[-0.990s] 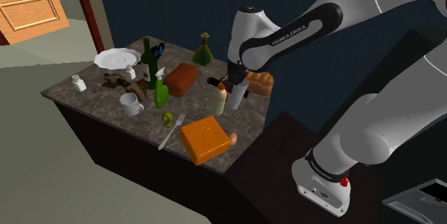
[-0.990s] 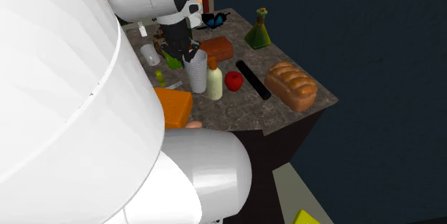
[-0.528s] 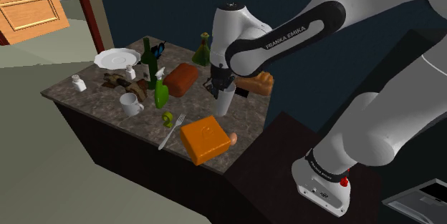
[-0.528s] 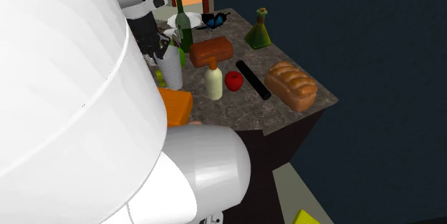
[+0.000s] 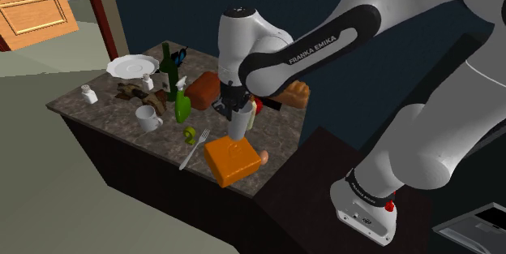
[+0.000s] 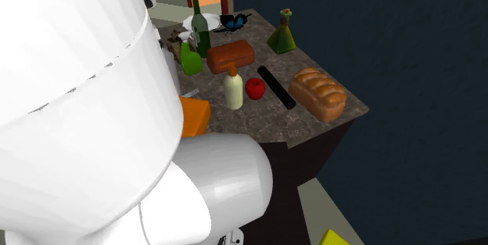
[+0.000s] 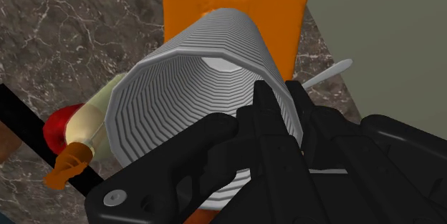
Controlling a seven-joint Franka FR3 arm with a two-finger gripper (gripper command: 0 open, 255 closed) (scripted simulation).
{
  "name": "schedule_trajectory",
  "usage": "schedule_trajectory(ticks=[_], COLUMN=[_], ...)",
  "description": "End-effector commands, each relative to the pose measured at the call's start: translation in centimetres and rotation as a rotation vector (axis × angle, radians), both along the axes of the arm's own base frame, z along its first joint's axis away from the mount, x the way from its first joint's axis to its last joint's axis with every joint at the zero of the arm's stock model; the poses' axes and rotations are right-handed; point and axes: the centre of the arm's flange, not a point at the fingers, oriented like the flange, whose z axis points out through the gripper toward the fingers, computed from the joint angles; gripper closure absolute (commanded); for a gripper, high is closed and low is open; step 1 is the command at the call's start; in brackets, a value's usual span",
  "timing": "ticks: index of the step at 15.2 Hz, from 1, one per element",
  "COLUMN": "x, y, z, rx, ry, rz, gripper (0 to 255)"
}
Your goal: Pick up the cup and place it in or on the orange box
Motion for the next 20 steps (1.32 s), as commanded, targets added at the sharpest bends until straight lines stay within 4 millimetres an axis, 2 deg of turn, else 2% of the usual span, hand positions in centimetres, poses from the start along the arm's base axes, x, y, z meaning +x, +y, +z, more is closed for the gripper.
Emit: schedule_trajectory(ticks=[1, 18, 20], x=[0.0, 0.0, 0.0], y=[0.1, 0.1, 0.1], z=[-1.0, -9.9, -10.2], rx=[0.0, 0.0, 0.0], ry=[0.0, 0.0, 0.0], rz=[0.0, 0.0, 0.0], gripper=[255, 255, 255])
